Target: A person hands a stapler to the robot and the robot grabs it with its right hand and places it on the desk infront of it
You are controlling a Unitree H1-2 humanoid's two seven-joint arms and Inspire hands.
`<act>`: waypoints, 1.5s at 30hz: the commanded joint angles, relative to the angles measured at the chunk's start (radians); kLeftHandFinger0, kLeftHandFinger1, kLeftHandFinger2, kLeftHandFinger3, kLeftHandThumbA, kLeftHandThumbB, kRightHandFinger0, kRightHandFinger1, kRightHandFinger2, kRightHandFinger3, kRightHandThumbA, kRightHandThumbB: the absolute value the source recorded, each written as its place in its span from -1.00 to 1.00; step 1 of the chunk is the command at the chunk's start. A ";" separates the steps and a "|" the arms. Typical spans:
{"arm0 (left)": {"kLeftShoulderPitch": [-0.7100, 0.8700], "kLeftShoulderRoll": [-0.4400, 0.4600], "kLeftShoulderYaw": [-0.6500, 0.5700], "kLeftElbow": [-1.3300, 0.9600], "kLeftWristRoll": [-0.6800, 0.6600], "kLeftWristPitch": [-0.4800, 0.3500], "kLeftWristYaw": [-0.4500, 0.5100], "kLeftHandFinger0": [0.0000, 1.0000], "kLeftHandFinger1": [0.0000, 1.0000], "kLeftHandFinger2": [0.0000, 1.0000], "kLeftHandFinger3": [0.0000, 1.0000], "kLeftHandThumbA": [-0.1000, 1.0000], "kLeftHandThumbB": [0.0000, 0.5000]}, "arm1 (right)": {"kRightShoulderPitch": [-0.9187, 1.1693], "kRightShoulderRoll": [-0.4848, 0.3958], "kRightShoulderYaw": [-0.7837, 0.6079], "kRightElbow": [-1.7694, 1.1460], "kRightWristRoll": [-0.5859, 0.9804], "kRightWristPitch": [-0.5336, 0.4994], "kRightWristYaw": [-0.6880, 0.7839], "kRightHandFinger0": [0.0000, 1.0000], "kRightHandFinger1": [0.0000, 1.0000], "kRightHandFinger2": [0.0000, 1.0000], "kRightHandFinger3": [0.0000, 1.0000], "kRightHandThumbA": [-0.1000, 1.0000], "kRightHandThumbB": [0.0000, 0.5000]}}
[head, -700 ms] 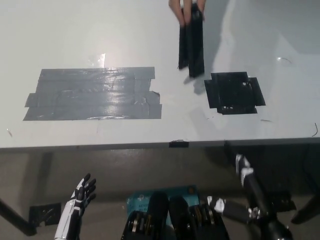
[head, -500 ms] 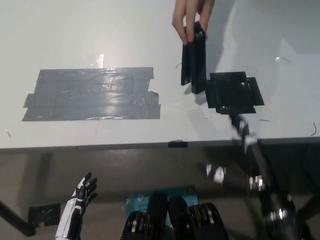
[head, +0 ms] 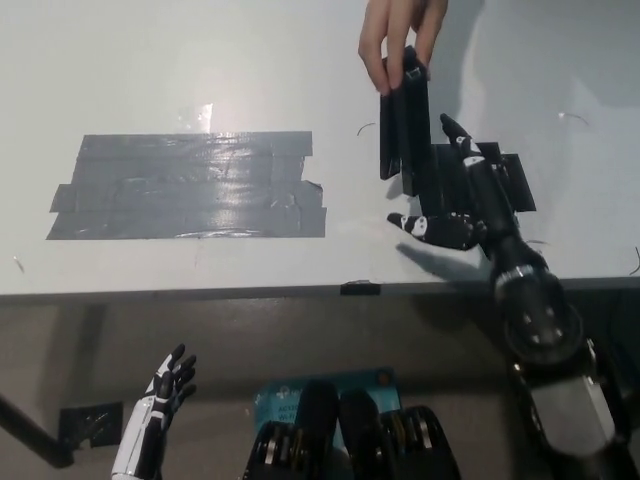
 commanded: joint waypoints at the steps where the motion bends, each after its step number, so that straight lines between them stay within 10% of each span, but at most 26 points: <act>1: -0.003 0.010 -0.002 -0.032 -0.008 -0.039 -0.012 1.00 1.00 1.00 1.00 1.00 0.28 | -0.129 -0.003 -0.023 0.107 0.002 -0.046 -0.066 1.00 1.00 1.00 1.00 1.00 0.32; 18: -0.004 0.009 -0.004 -0.058 -0.002 -0.018 -0.021 0.99 1.00 1.00 1.00 1.00 0.33 | -0.266 0.022 -0.007 0.229 0.013 -0.036 -0.075 1.00 1.00 1.00 1.00 1.00 0.55; 21: -0.003 0.007 -0.007 -0.059 0.003 -0.021 -0.021 0.99 1.00 1.00 1.00 1.00 0.28 | -0.266 0.033 -0.014 0.231 0.015 0.016 -0.079 1.00 1.00 1.00 1.00 0.72 0.50; 22: -0.003 0.007 -0.007 -0.059 0.003 -0.022 -0.021 1.00 1.00 1.00 1.00 1.00 0.29 | -0.271 0.032 -0.008 0.233 0.001 0.057 -0.077 0.75 0.87 1.00 1.00 0.48 0.46; 23: -0.003 0.007 -0.005 -0.063 -0.005 -0.015 -0.025 1.00 1.00 1.00 1.00 1.00 0.32 | -0.292 0.024 0.020 0.241 -0.042 0.208 -0.048 -0.46 -0.15 0.18 0.45 -0.04 0.26; 25: -0.003 0.012 -0.005 -0.062 0.004 -0.029 -0.023 1.00 1.00 1.00 1.00 1.00 0.24 | -0.310 0.000 0.067 0.288 -0.074 0.301 0.010 -0.78 -0.41 -0.24 -0.29 -0.76 0.04; 27: -0.003 0.013 -0.004 -0.067 0.003 -0.022 -0.025 1.00 1.00 1.00 1.00 1.00 0.25 | -0.317 -0.015 0.080 0.345 -0.063 0.322 0.043 -0.99 -0.69 -0.18 -0.33 -0.99 0.01; 30: -0.003 0.015 -0.002 -0.067 0.004 -0.020 -0.024 0.98 1.00 1.00 1.00 1.00 0.30 | -0.314 -0.036 0.088 0.418 -0.038 0.295 0.058 -1.00 -0.33 0.51 -0.05 -1.00 -0.11; 35: 0.000 0.011 0.002 -0.064 -0.017 -0.018 -0.033 0.95 1.00 1.00 1.00 1.00 0.30 | -0.304 -0.055 0.094 0.461 -0.021 0.249 0.056 -1.00 -0.13 0.60 0.67 -1.00 -0.23; 45: -0.002 0.011 0.001 -0.059 -0.010 -0.007 -0.031 0.88 1.00 0.96 1.00 1.00 0.29 | -0.261 -0.078 0.084 0.325 -0.018 0.247 0.051 -0.87 0.10 0.75 0.65 -1.00 -0.23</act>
